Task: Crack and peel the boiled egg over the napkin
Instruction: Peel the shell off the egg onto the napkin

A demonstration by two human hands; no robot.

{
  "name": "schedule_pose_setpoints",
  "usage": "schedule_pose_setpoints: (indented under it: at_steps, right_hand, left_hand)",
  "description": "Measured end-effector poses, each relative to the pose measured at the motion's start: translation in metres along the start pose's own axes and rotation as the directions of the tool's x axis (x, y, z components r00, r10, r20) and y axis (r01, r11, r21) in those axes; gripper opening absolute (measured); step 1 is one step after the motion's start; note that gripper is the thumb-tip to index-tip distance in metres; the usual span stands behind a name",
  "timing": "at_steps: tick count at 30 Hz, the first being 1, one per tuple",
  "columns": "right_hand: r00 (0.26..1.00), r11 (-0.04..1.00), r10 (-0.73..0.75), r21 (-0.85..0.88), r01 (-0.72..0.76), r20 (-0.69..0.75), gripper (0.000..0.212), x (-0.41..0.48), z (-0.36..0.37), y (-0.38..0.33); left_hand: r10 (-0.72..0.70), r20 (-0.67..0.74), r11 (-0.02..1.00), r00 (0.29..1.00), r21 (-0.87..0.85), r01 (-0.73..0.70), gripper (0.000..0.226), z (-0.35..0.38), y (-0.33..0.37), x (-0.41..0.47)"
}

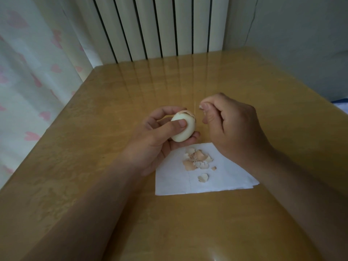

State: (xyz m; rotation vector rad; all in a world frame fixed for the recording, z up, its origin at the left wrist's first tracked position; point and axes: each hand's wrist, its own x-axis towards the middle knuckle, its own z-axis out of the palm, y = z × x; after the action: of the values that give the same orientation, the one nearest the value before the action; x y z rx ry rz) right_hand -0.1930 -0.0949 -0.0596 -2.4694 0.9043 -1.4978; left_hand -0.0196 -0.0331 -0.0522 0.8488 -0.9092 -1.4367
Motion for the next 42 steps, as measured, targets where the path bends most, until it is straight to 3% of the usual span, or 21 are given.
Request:
schedule_pose_setpoints:
  at_steps: [4,8,10,18,21,25,30,33,42]
  right_hand:
    - [0.97,0.995,0.0,0.099,-0.025,0.242,0.015,-0.002,-0.01,0.002]
    - [0.923,0.966,0.095,0.191,-0.176,0.374,0.022,-0.007,-0.01,0.002]
    - [0.919,0.965,0.098,0.191,-0.182,0.381,0.025,-0.007,-0.011,0.002]
    - [0.914,0.958,0.14,0.18,-0.222,0.382,0.006,-0.004,-0.016,0.001]
    - [0.925,0.925,0.219,0.235,-0.298,0.311,0.02,-0.001,-0.016,0.001]
    - [0.86,0.851,0.267,0.312,-0.422,0.436,0.044,0.0,-0.014,0.002]
    - [0.88,0.874,0.233,0.309,-0.376,0.413,0.02,-0.003,-0.012,0.001]
    - [0.904,0.901,0.212,0.284,-0.328,0.372,0.02,-0.004,-0.01,-0.001]
    - [0.939,0.942,0.22,0.194,-0.275,0.265,0.022,-0.005,-0.008,-0.004]
  left_hand:
    - [0.041,-0.043,0.999,0.998,-0.016,-0.042,0.027,-0.002,0.004,0.001]
    - [0.057,-0.114,0.998,0.992,-0.027,-0.06,0.032,-0.003,0.005,0.001]
    - [0.049,-0.139,0.998,0.989,-0.022,-0.052,0.033,-0.003,0.006,0.001]
    - [-0.021,-0.117,0.999,0.993,-0.045,0.016,0.032,-0.006,0.008,0.001]
    - [-0.101,-0.019,0.994,0.995,-0.032,0.1,0.04,-0.006,0.006,0.0]
    - [-0.122,0.066,0.989,0.99,0.09,0.115,0.035,-0.008,0.001,0.0]
    - [-0.053,0.036,0.959,0.998,0.281,0.041,0.051,-0.009,-0.003,0.0]
    - [-0.013,-0.013,0.946,1.0,0.324,0.017,0.043,-0.008,-0.003,0.001]
    - [0.033,-0.058,0.946,0.998,0.324,-0.012,0.051,-0.007,-0.004,0.001]
